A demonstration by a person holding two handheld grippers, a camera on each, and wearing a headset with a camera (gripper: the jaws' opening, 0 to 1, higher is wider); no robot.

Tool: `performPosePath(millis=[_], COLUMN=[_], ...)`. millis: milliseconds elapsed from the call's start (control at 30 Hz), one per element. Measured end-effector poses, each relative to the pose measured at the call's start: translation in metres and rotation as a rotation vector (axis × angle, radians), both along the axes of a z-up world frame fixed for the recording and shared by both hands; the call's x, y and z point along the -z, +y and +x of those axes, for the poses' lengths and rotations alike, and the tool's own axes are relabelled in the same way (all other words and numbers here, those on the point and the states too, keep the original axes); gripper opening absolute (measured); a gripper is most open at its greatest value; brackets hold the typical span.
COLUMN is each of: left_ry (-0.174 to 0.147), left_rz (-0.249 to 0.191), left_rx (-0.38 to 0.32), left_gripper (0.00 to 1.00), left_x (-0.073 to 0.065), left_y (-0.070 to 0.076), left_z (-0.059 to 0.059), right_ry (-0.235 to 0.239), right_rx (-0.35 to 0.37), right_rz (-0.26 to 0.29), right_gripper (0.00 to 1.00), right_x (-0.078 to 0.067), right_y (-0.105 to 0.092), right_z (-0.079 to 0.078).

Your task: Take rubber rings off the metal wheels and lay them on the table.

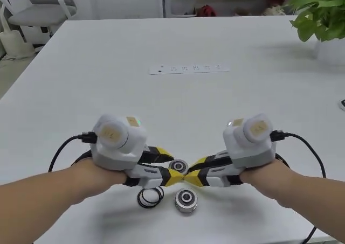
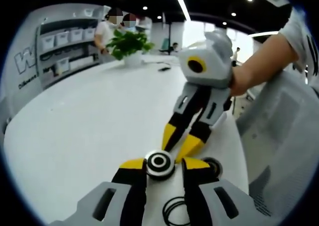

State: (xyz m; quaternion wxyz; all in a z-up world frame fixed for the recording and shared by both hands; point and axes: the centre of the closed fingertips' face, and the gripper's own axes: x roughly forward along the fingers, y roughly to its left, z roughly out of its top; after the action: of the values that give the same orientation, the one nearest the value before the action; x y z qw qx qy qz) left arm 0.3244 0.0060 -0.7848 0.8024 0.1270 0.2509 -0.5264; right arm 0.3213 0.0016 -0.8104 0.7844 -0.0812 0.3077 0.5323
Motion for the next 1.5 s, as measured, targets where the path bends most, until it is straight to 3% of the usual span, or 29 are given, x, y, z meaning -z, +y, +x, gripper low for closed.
performPosePath(millis=[233, 267, 400, 500, 567, 600, 867, 967, 1500], left_ry=[-0.001, -0.015, -0.015, -0.035, -0.031, -0.032, -0.044, -0.051, -0.062], left_rz=[0.03, 0.029, 0.037, 0.047, 0.049, 0.05, 0.063, 0.071, 0.084], left_rx=[0.0, 0.002, -0.017, -0.024, -0.033, -0.035, -0.05, -0.052, -0.067], left_gripper=[0.21, 0.2, 0.17, 0.14, 0.14, 0.14, 0.13, 0.13, 0.12], left_x=[0.009, 0.008, 0.007, 0.006, 0.007, 0.006, 0.008, 0.008, 0.009], left_y=[-0.002, -0.003, 0.0, 0.001, 0.002, 0.002, 0.003, 0.003, 0.002], left_z=[0.001, 0.001, 0.004, 0.006, 0.006, 0.005, 0.006, 0.006, 0.005], right_ry=[0.002, 0.002, 0.001, 0.003, 0.005, 0.036, 0.072, 0.136, 0.17], right_rx=[0.01, 0.011, 0.014, 0.025, 0.053, 0.061, 0.108, 0.167, 0.247], right_rz=[0.009, 0.009, 0.012, 0.016, 0.004, 0.014, 0.039, 0.085, 0.181], right_gripper=[0.12, 0.12, 0.12, 0.11, 0.05, 0.04, 0.0, 0.0, 0.0], right_x=[0.0, 0.0, 0.0, 0.0, 0.001, 0.002, 0.001, -0.001, -0.013], right_y=[0.0, 0.0, 0.0, 0.0, -0.003, -0.003, -0.004, -0.005, -0.008], right_z=[0.0, 0.0, 0.001, 0.001, 0.004, 0.003, 0.006, 0.009, 0.017])
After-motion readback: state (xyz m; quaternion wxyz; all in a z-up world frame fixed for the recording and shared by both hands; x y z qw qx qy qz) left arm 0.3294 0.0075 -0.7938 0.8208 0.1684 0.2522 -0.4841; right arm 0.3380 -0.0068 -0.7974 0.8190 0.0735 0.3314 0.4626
